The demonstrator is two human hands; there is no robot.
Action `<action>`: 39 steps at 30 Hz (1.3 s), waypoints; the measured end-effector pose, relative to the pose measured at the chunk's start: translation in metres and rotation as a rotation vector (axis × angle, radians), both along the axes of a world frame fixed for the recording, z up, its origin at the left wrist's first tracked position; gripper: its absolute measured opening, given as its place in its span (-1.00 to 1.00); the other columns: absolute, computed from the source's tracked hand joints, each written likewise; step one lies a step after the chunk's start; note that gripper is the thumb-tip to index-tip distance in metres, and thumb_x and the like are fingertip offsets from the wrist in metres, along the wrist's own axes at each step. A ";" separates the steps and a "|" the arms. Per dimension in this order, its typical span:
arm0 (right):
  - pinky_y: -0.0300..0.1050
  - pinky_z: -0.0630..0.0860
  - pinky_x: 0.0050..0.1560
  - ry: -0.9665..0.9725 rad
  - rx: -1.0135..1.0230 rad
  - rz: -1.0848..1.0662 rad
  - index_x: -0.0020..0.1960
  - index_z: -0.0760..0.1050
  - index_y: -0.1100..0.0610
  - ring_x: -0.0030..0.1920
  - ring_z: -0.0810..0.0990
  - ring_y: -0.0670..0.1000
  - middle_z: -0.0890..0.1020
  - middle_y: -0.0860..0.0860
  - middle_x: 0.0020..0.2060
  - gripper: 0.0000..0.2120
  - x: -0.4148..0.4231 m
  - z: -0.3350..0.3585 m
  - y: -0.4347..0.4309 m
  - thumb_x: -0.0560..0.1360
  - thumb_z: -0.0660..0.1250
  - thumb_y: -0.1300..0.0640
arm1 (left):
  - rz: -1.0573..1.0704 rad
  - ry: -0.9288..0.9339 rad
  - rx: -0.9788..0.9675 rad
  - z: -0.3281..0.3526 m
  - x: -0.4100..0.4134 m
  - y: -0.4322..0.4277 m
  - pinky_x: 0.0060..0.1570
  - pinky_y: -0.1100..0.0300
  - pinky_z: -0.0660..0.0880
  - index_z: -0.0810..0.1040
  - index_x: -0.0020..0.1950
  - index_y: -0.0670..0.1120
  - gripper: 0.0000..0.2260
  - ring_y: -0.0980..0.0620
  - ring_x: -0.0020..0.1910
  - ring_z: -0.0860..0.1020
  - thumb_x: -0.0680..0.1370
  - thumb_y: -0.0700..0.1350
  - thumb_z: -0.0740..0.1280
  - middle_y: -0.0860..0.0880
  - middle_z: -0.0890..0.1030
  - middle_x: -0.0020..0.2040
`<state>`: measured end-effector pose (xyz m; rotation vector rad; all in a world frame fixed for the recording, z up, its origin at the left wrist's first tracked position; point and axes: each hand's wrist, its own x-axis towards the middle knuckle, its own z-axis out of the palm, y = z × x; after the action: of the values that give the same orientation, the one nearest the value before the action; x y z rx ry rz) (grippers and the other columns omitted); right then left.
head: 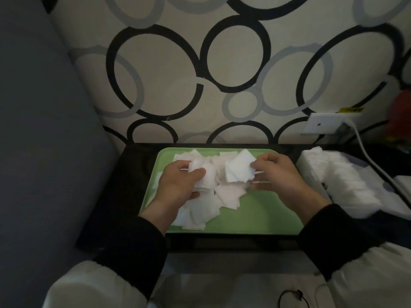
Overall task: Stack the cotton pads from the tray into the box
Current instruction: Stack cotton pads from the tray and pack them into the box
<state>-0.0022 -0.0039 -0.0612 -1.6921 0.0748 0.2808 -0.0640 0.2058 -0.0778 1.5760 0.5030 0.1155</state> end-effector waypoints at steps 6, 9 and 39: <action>-0.09 0.56 -0.31 0.016 0.173 0.095 -0.18 0.48 0.08 -0.30 0.61 0.07 0.62 0.09 -0.23 -0.84 -0.003 0.004 -0.006 0.52 0.33 0.30 | -0.011 -0.007 -0.016 0.001 0.002 -0.014 -0.24 0.13 0.63 0.56 0.19 -0.08 -0.76 -0.09 0.05 0.62 0.54 -0.13 0.44 -0.06 0.62 0.09; -0.13 0.49 -0.33 -0.015 0.213 0.180 -0.04 0.55 0.09 -0.27 0.58 0.04 0.63 0.11 -0.21 -0.91 -0.003 0.007 -0.009 0.53 0.35 0.27 | -0.058 -0.022 -0.027 0.005 0.000 -0.021 -0.23 0.14 0.64 0.57 0.09 -0.04 -0.85 -0.03 -0.01 0.63 0.54 -0.14 0.45 -0.03 0.63 0.04; -0.28 0.44 -0.34 -0.423 -0.126 0.152 -0.12 0.60 0.01 -0.38 0.50 -0.12 0.64 -0.07 -0.24 -0.88 -0.003 0.001 -0.004 0.47 0.48 0.21 | -0.426 -0.034 -0.355 0.020 -0.006 -0.038 0.02 0.15 0.64 0.62 0.20 -0.13 -0.79 -0.08 0.04 0.69 0.62 -0.26 0.28 -0.13 0.71 0.09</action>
<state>-0.0052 -0.0079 -0.0600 -1.8525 -0.3573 0.0266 -0.0697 0.1682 -0.0576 1.2970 0.1403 -0.2587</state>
